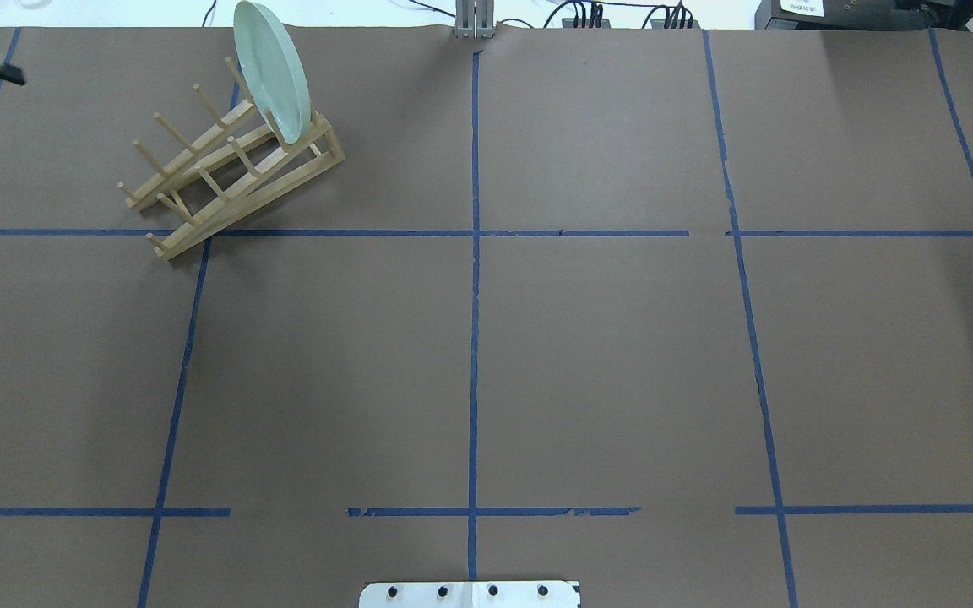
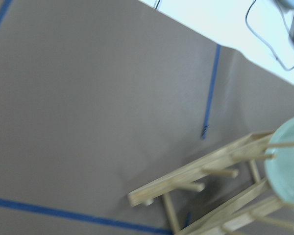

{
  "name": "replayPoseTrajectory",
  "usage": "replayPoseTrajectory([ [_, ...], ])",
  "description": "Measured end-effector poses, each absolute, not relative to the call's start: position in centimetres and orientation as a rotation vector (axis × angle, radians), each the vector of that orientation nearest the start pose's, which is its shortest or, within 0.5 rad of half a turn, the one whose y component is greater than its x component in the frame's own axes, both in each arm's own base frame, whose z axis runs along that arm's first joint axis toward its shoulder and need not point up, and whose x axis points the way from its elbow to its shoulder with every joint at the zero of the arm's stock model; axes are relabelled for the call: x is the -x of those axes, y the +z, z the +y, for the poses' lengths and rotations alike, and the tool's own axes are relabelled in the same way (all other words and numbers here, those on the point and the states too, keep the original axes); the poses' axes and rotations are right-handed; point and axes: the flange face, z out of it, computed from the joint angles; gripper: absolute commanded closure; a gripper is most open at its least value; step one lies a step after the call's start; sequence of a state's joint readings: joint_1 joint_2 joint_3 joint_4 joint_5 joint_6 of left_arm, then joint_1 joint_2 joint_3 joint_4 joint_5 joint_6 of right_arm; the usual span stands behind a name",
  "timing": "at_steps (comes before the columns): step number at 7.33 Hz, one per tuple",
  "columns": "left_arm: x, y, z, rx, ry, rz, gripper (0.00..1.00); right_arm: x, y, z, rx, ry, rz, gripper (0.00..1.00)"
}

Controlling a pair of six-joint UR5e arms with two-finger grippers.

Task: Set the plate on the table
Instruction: 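Reach the left gripper to the pale green plate in the wooden rack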

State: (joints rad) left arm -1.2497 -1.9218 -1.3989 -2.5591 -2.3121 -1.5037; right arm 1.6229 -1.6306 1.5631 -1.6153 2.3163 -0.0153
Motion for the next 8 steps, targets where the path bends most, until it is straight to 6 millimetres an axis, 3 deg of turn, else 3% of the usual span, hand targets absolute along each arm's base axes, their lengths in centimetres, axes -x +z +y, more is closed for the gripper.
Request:
replayPoseTrajectory([
  [3,-21.8,33.5,-65.6,-0.231,-0.824,1.493,0.0,-8.9,69.7,-45.3,0.081,0.077,-0.748,0.0],
  [4,-23.9,32.3,-66.0,-0.22,-0.886,1.536,0.0,-8.9,69.7,-45.3,0.081,0.076,-0.748,0.0],
  [5,-26.0,32.4,-66.0,-0.21,-0.908,1.555,0.01,-8.9,69.6,-45.3,0.08,0.076,-0.748,0.0],
  [8,-28.9,32.3,-67.4,-0.202,-0.902,1.577,0.14,-8.9,69.6,-45.3,0.08,0.076,-0.748,0.0],
])
